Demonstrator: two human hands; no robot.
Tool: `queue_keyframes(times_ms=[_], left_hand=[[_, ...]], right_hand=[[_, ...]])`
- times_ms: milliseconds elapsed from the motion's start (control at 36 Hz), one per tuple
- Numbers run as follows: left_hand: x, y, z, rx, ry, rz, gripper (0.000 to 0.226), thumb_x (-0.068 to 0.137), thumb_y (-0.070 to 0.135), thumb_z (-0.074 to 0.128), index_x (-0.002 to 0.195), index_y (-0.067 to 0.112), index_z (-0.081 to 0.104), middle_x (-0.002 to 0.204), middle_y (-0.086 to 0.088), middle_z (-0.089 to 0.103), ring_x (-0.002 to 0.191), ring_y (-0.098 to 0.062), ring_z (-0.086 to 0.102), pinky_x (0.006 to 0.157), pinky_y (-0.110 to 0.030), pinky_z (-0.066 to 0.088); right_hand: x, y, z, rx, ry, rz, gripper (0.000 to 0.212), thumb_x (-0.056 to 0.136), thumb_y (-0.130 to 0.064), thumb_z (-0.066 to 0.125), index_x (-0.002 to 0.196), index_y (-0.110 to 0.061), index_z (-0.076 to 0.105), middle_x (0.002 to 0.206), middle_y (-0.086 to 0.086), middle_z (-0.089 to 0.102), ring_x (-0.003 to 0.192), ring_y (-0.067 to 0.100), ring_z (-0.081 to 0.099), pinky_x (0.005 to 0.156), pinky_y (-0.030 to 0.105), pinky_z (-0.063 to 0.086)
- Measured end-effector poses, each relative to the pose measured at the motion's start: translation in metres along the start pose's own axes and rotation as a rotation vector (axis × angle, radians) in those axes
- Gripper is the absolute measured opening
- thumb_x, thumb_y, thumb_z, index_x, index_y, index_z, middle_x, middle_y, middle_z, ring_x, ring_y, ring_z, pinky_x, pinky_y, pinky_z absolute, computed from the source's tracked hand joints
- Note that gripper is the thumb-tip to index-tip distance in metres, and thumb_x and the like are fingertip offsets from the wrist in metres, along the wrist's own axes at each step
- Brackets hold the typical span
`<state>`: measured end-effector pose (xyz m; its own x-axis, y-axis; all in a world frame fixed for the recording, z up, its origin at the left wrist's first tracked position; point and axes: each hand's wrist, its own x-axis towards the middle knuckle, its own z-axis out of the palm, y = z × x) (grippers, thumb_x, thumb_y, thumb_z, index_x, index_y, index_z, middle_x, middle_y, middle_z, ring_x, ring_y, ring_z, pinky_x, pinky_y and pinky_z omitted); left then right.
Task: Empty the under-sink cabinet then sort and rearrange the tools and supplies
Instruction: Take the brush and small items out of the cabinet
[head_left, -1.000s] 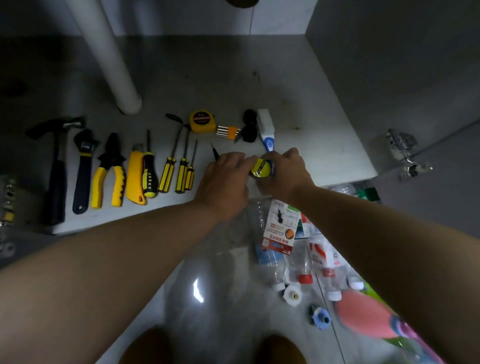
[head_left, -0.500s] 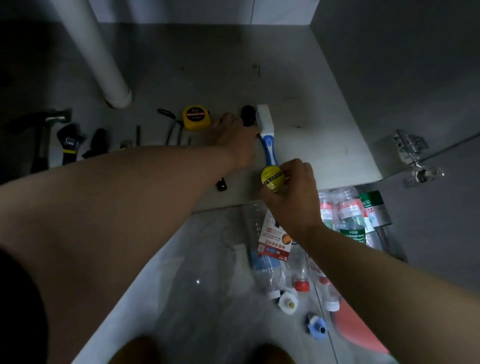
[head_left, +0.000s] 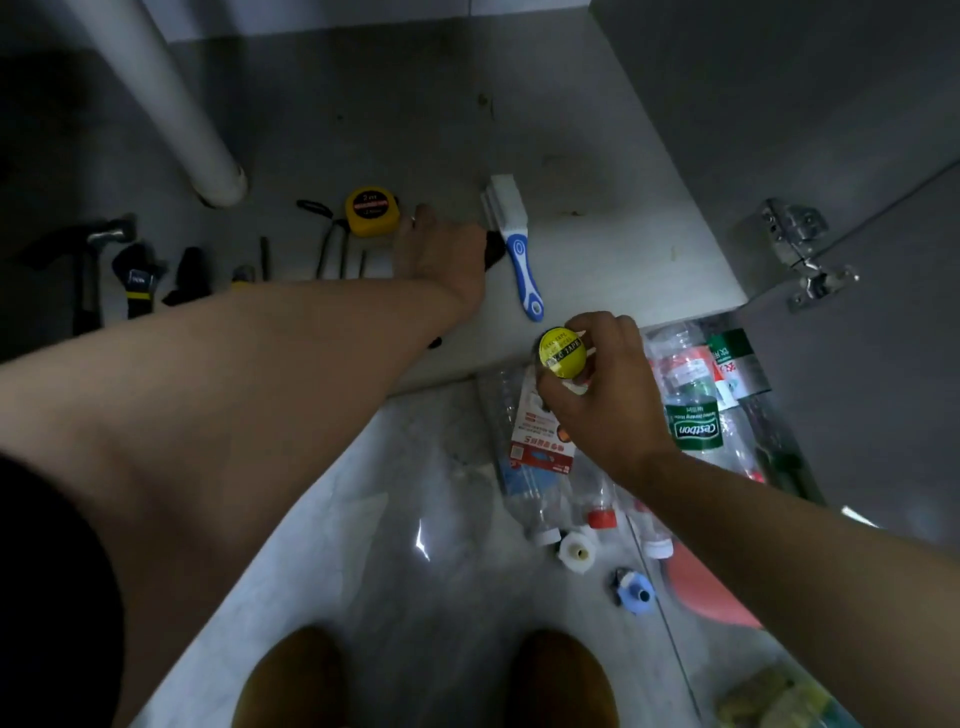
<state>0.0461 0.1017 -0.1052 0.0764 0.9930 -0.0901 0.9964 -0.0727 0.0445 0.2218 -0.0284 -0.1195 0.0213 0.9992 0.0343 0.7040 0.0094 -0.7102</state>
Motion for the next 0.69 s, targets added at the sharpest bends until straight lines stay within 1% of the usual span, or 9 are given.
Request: queue_keyframes(times_ms=[111,167,222,306,389,444,500,611,694], left_hand=[[-0.013,-0.005,-0.007,-0.123,0.072,0.013,0.026,0.088,0.012,0.057,0.113,0.010,0.058,0.111,-0.021,0.066,0.108,-0.040,0.058,0.074,-0.036,0.043],[-0.023,-0.010,-0.013,-0.227,0.088,0.019,0.029,0.086,0.011,0.061,0.115,0.010,0.063,0.111,-0.019,0.069,0.106,-0.038,0.062,0.076,-0.040,0.053],[-0.035,-0.014,-0.018,-0.374,0.074,0.048,0.027,0.087,0.016,0.065,0.113,0.013,0.070,0.109,-0.014,0.071,0.105,-0.033,0.065,0.082,-0.038,0.055],[-0.063,-0.022,-0.027,-0.598,-0.037,0.103,0.023,0.085,0.021,0.072,0.108,0.021,0.074,0.094,-0.003,0.072,0.092,-0.022,0.067,0.076,-0.029,0.051],[-0.096,-0.030,-0.031,-0.718,-0.186,0.164,0.018,0.082,0.012,0.076,0.094,0.026,0.072,0.083,0.007,0.068,0.081,-0.013,0.067,0.077,-0.028,0.053],[-0.117,-0.033,-0.031,-0.728,-0.274,0.198,0.024,0.082,0.010,0.076,0.085,0.032,0.068,0.082,0.013,0.069,0.077,0.001,0.065,0.075,-0.023,0.053],[-0.132,-0.034,-0.028,-0.702,-0.344,0.228,0.018,0.082,0.012,0.076,0.084,0.029,0.071,0.081,0.015,0.069,0.073,0.009,0.062,0.068,-0.015,0.046],[-0.152,-0.028,-0.021,-0.688,-0.411,0.251,0.010,0.083,0.012,0.077,0.092,0.018,0.075,0.088,0.008,0.069,0.078,0.000,0.061,0.066,-0.007,0.042],[-0.167,-0.018,-0.015,-0.715,-0.468,0.267,0.016,0.084,0.004,0.075,0.097,0.013,0.074,0.091,0.003,0.071,0.082,-0.008,0.063,0.066,0.000,0.042]], right_hand=[[-0.023,0.005,-0.009,-0.040,-0.037,-0.003,0.045,0.084,-0.029,0.076,0.122,-0.026,0.052,0.115,-0.006,0.045,0.093,0.006,0.055,0.075,0.022,0.055],[-0.035,0.007,-0.011,-0.065,-0.060,-0.006,0.042,0.082,-0.030,0.077,0.117,-0.028,0.052,0.112,-0.006,0.045,0.087,0.005,0.053,0.073,0.024,0.053],[-0.048,0.008,-0.014,-0.069,-0.096,0.009,0.041,0.082,-0.031,0.077,0.114,-0.028,0.053,0.111,-0.005,0.046,0.086,0.007,0.055,0.074,0.030,0.056],[-0.066,0.008,-0.016,-0.058,-0.142,0.031,0.040,0.081,-0.031,0.078,0.113,-0.029,0.053,0.115,-0.004,0.047,0.088,0.012,0.059,0.077,0.038,0.058],[-0.086,0.008,-0.014,-0.062,-0.182,0.057,0.041,0.082,-0.031,0.076,0.118,-0.025,0.055,0.115,-0.002,0.049,0.093,0.018,0.061,0.080,0.042,0.058],[-0.101,0.010,-0.011,-0.070,-0.200,0.066,0.045,0.084,-0.033,0.075,0.124,-0.022,0.056,0.116,0.001,0.052,0.101,0.021,0.061,0.084,0.039,0.057],[-0.117,0.015,-0.009,-0.093,-0.210,0.086,0.047,0.084,-0.034,0.076,0.125,-0.020,0.057,0.118,0.003,0.054,0.104,0.023,0.060,0.082,0.031,0.052],[-0.151,0.029,-0.008,-0.176,-0.261,0.179,0.045,0.083,-0.036,0.074,0.120,-0.016,0.058,0.115,0.006,0.054,0.101,0.027,0.059,0.077,0.032,0.047],[-0.180,0.039,-0.010,-0.181,-0.281,0.291,0.052,0.085,-0.040,0.070,0.129,-0.018,0.055,0.113,0.002,0.053,0.100,0.026,0.060,0.079,0.031,0.047]])
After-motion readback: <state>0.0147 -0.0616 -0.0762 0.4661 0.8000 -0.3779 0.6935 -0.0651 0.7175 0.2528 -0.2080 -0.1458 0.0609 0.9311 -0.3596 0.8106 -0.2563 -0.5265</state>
